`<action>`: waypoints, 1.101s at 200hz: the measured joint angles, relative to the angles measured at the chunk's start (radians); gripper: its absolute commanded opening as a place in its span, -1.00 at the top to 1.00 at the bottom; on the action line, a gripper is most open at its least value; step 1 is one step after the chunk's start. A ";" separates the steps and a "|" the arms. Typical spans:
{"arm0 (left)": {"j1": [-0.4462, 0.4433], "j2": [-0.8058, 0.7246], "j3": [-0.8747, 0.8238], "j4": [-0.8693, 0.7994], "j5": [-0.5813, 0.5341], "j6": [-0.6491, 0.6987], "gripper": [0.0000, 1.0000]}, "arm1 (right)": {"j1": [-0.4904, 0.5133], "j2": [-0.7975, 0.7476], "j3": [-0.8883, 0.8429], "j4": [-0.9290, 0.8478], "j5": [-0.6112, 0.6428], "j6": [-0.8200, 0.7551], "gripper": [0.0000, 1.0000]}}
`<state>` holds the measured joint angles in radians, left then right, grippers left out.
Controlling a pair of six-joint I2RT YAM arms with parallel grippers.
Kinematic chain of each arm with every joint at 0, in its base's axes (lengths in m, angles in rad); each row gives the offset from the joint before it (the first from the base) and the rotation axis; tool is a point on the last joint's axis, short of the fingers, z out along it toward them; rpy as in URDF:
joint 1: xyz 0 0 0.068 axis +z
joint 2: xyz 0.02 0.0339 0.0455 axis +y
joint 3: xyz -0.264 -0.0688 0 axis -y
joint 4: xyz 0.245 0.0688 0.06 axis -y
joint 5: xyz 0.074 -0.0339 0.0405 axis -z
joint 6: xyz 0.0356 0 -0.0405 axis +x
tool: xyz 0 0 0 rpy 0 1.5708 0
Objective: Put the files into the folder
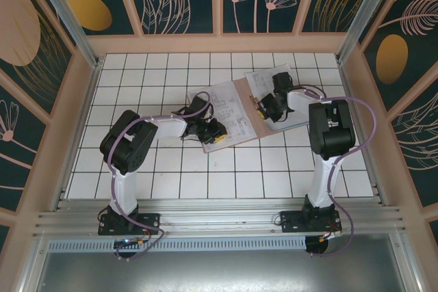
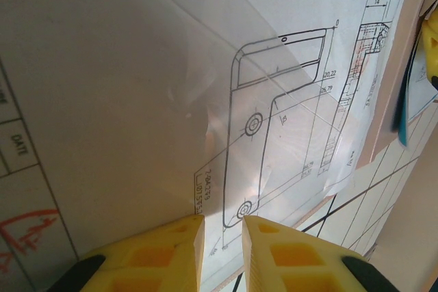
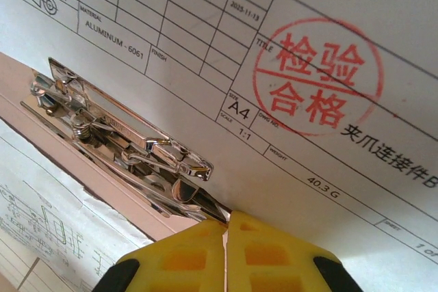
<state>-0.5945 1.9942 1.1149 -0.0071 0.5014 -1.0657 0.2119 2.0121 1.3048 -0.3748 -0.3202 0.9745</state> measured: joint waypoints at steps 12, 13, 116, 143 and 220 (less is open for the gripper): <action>0.000 0.000 0.000 0.000 0.000 0.000 0.52 | 0.002 0.001 0.003 -0.005 0.004 0.000 0.84; 0.000 0.000 0.000 0.000 0.000 0.000 0.52 | 0.002 0.001 0.003 -0.006 0.005 0.000 0.84; 0.000 0.000 0.000 0.001 0.001 0.000 0.52 | -0.004 0.003 -0.019 0.032 -0.045 0.041 0.76; 0.001 0.000 0.000 0.000 0.007 0.000 0.52 | -0.006 0.001 -0.027 0.057 -0.068 0.064 0.69; 0.004 0.000 0.002 -0.005 0.009 0.000 0.52 | -0.006 0.001 -0.002 0.027 -0.082 0.082 0.58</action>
<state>-0.5903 1.9942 1.1164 -0.0116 0.5102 -1.0657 0.2062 2.0129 1.3033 -0.3481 -0.4023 1.0561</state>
